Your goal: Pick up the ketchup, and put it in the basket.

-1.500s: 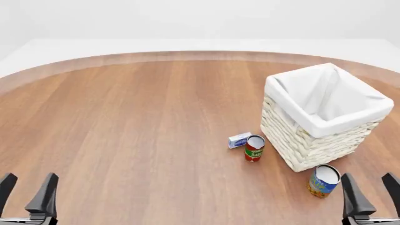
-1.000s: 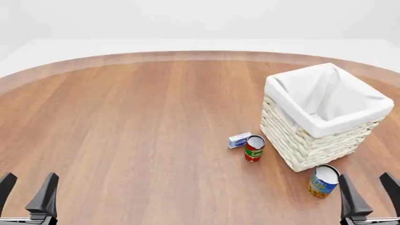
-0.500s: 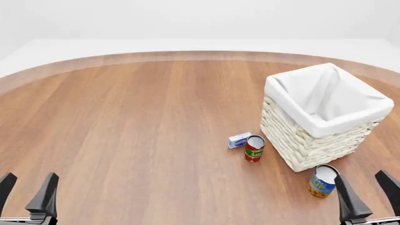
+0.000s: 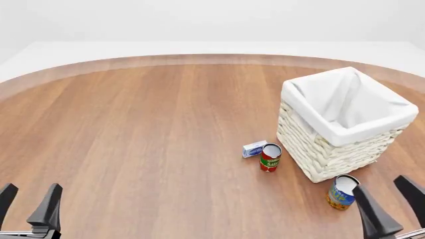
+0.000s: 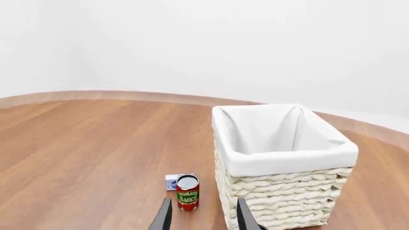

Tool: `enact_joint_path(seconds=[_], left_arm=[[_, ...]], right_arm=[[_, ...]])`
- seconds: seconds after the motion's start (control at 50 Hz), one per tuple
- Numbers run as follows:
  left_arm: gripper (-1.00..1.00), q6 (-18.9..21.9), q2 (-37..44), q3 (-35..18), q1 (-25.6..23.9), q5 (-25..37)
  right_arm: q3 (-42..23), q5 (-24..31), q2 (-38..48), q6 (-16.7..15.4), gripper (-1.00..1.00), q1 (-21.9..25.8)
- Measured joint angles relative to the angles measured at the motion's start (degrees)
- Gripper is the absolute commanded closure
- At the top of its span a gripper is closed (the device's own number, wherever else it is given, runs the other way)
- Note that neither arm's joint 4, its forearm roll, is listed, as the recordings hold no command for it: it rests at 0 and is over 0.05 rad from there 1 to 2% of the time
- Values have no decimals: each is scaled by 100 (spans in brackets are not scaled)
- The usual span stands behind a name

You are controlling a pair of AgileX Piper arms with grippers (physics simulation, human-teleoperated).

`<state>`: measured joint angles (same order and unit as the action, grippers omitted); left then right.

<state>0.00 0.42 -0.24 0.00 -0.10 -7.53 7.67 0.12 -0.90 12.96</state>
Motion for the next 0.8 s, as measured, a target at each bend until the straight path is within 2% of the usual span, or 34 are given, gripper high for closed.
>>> enact_joint_path(seconds=[0.26,0.8], left_arm=[[-100,0,0,0,0,0],[-100,0,0,0,0,0]], right_arm=[[-239,65,217,-48,-100,539],[-581,-429,1149,-32,-100,1571]])
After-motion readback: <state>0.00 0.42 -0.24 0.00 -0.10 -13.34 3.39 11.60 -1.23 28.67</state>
